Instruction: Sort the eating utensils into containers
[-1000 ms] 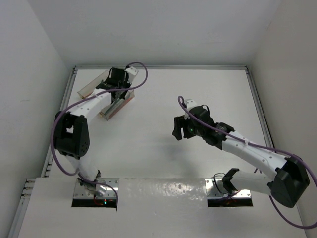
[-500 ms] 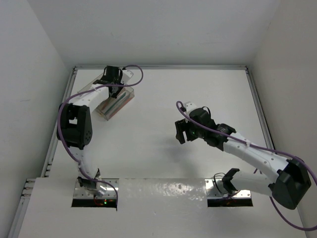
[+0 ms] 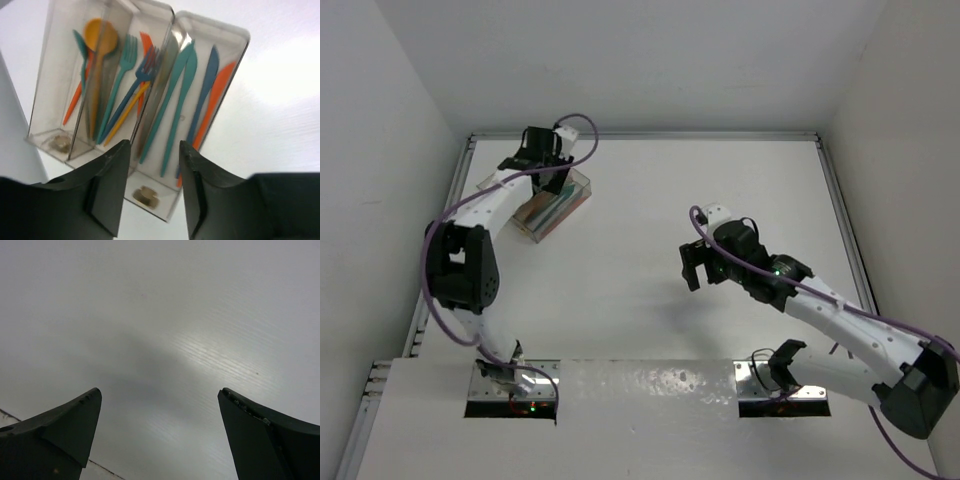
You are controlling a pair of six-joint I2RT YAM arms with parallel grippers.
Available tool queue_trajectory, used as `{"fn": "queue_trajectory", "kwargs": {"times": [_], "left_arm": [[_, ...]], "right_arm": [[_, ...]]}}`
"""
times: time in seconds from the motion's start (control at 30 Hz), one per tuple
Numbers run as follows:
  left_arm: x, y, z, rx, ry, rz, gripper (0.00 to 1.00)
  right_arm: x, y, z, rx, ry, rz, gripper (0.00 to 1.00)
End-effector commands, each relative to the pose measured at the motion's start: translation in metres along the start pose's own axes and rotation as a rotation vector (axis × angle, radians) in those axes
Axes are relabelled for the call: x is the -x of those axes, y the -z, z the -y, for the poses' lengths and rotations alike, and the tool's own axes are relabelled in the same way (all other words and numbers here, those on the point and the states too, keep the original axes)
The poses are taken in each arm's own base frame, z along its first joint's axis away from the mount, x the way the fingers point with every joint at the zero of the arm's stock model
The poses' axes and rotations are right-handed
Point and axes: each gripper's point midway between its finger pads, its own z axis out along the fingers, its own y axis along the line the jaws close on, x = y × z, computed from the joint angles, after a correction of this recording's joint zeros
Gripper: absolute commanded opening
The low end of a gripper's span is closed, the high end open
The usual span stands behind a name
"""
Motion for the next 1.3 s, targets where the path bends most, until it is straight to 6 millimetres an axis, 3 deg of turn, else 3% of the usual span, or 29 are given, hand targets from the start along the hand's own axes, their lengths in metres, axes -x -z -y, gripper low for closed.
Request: {"fn": "queue_trajectory", "kwargs": {"times": [0.0, 0.17, 0.23, 0.27, 0.43, 0.47, 0.53, 0.57, 0.63, 0.73, 0.87, 1.27], "left_arm": [[0.077, 0.098, -0.02, 0.019, 0.343, 0.314, 0.44], [0.047, 0.16, -0.023, 0.052, 0.579, 0.385, 0.53], [0.026, 0.188, -0.025, 0.079, 0.637, 0.404, 0.6], [0.022, 0.211, -0.028, 0.086, 0.655, 0.45, 0.7], [-0.03, 0.239, -0.023, 0.127, 0.733, 0.442, 0.91], [-0.035, 0.253, -0.025, 0.135, 0.748, 0.478, 0.94], [-0.053, 0.256, -0.023, 0.155, 0.779, 0.467, 0.96], [-0.057, 0.268, -0.023, 0.154, 0.801, 0.503, 0.97], [-0.072, 0.268, -0.021, 0.168, 0.83, 0.494, 0.97], [-0.085, 0.283, -0.023, 0.187, 0.877, 0.55, 0.98], [-0.099, 0.281, -0.02, 0.2, 0.912, 0.556, 0.98], [-0.108, 0.278, -0.019, 0.205, 0.983, 0.583, 0.98]], "right_arm": [[0.017, 0.022, 0.025, -0.128, -0.006, 0.081, 0.99], [0.019, 0.054, 0.058, -0.287, -0.022, 0.14, 0.99], [0.019, 0.071, 0.071, -0.351, -0.041, 0.163, 0.99], [0.02, 0.077, 0.074, -0.369, -0.051, 0.171, 0.99], [0.011, 0.103, 0.097, -0.493, -0.151, 0.219, 0.99], [0.008, 0.105, 0.099, -0.499, -0.158, 0.22, 0.99], [0.001, 0.11, 0.103, -0.519, -0.176, 0.223, 0.99], [-0.002, 0.111, 0.105, -0.528, -0.183, 0.221, 0.99], [-0.007, 0.117, 0.108, -0.538, -0.211, 0.228, 0.99], [-0.013, 0.121, 0.105, -0.503, -0.221, 0.245, 0.99], [-0.02, 0.126, 0.106, -0.485, -0.259, 0.286, 0.99], [-0.028, 0.132, 0.109, -0.481, -0.282, 0.32, 0.99]]}}
